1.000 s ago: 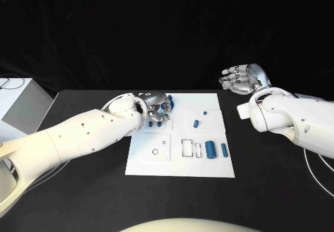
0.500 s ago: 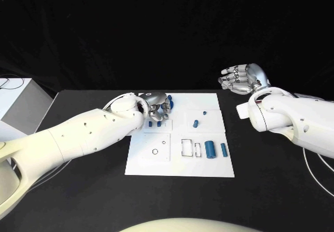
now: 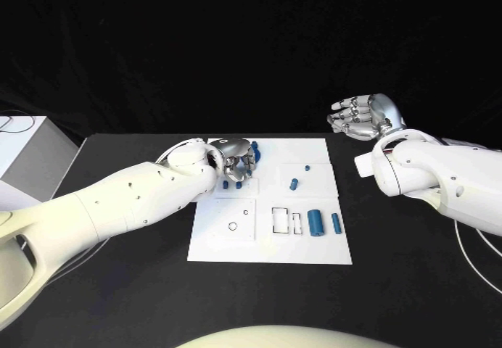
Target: Assemble the parts on the task board
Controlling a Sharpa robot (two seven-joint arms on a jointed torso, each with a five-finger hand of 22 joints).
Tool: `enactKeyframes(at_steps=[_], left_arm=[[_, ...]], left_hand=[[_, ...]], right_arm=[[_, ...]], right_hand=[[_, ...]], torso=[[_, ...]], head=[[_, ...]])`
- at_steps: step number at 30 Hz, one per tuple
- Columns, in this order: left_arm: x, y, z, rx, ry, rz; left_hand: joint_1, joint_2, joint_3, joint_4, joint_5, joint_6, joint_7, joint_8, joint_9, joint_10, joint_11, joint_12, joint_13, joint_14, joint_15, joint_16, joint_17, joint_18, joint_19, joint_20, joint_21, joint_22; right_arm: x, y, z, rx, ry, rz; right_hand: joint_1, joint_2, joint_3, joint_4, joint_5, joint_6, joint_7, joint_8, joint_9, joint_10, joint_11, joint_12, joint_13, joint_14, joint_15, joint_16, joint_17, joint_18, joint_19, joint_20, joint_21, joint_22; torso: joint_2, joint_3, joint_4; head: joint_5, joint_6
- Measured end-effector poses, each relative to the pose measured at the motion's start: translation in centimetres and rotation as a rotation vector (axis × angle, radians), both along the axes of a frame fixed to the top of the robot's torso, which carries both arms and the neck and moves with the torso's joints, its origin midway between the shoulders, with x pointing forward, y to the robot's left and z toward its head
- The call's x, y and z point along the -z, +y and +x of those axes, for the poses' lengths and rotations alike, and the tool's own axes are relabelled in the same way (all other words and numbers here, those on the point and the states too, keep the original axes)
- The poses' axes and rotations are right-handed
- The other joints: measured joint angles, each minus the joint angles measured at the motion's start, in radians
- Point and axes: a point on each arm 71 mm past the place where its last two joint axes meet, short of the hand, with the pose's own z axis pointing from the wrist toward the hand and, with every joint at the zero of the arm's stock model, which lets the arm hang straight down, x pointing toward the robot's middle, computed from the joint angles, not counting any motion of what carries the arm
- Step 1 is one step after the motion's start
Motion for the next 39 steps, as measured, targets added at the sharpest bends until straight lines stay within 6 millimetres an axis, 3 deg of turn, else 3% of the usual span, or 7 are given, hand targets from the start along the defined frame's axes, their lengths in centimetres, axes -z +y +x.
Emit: enactKeyframes(at_steps=[12, 16, 17, 20, 39], left_arm=[[0.06, -0.2, 0.19, -0.002, 0.002, 0.001], [0.09, -0.22, 0.22, -0.003, 0.003, 0.002], [0.11, -0.22, 0.21, -0.002, 0.004, 0.003], [0.13, -0.23, 0.21, -0.002, 0.006, 0.005], [0.18, -0.26, 0.24, -0.002, 0.005, 0.006]], left_hand=[[0.0, 0.0, 0.021, -0.01, -0.004, 0.007, 0.003, -0.004, -0.001, 0.026, 0.0, -0.005, 0.0, 0.003, -0.003, 0.005, 0.002, 0.0, 0.007, 0.0, 0.011, 0.012], [0.005, 0.005, 0.038, -0.027, -0.004, 0.037, 0.006, -0.004, 0.002, 0.072, -0.014, -0.005, 0.005, 0.013, -0.013, 0.012, 0.006, -0.001, 0.016, -0.009, 0.028, 0.03], [0.006, 0.009, 0.04, -0.03, -0.006, 0.045, 0.005, -0.004, 0.003, 0.082, -0.017, -0.005, 0.008, 0.014, -0.014, 0.012, 0.008, -0.014, 0.02, -0.013, 0.032, 0.035], [0.007, 0.015, 0.046, -0.041, -0.007, 0.05, 0.003, -0.004, 0.006, 0.099, -0.027, -0.005, 0.015, 0.018, -0.018, 0.012, 0.008, -0.016, 0.023, -0.016, 0.035, 0.043], [0.015, 0.028, 0.079, -0.079, -0.009, 0.062, 0.012, -0.008, 0.008, 0.121, -0.029, -0.016, 0.029, 0.021, -0.021, 0.019, 0.011, -0.016, 0.027, -0.02, 0.049, 0.06]], right_arm=[[-0.01, 0.04, -0.04, -0.002, 0.0, 0.001], [-0.01, 0.05, -0.04, -0.003, 0.0, 0.001], [-0.01, 0.05, -0.04, -0.003, 0.0, 0.001], [-0.02, 0.06, -0.04, -0.003, 0.0, 0.001], [0.0, 0.09, -0.03, -0.005, 0.001, 0.001]], right_hand=[[-0.001, 0.001, 0.0, 0.0, 0.0, 0.0, 0.0, 0.0, 0.0, 0.0, 0.0, 0.0, 0.0, 0.0, 0.0, 0.0, 0.0, 0.0, 0.0, 0.0, 0.0, 0.0], [-0.001, 0.001, 0.0, 0.0, 0.0, 0.0, 0.0, 0.0, 0.0, 0.0, 0.0, -0.004, 0.0, 0.0, 0.0, 0.0, -0.002, 0.0, 0.0, 0.0, 0.0, -0.002], [-0.001, 0.001, 0.0, 0.0, 0.0, 0.0, 0.0, 0.0, 0.0, 0.0, 0.0, -0.004, 0.0, 0.0, 0.0, 0.0, -0.002, 0.0, 0.0, 0.0, 0.0, -0.002], [-0.001, 0.001, 0.0, 0.0, 0.0, 0.0, 0.0, 0.0, 0.0, 0.0, 0.0, -0.004, 0.0, 0.0, 0.0, 0.0, -0.002, 0.0, 0.0, 0.0, 0.0, -0.002], [-0.001, 0.001, 0.0, 0.0, 0.0, 0.0, 0.0, 0.0, 0.0, 0.0, 0.0, -0.004, 0.0, 0.0, 0.0, 0.0, -0.001, 0.0, 0.0, 0.0, 0.0, -0.002]], torso=[[-0.001, 0.0003, -0.0003], [-0.001, 0.0004, -0.0002], [-0.001, 0.0004, -0.0002], [-0.001, 0.0004, 0.0], [-0.002, 0.0004, 0.0004]], head=[[-0.002, -0.002], [-0.003, -0.004], [-0.003, -0.004], [-0.004, -0.005], [-0.004, -0.004]])
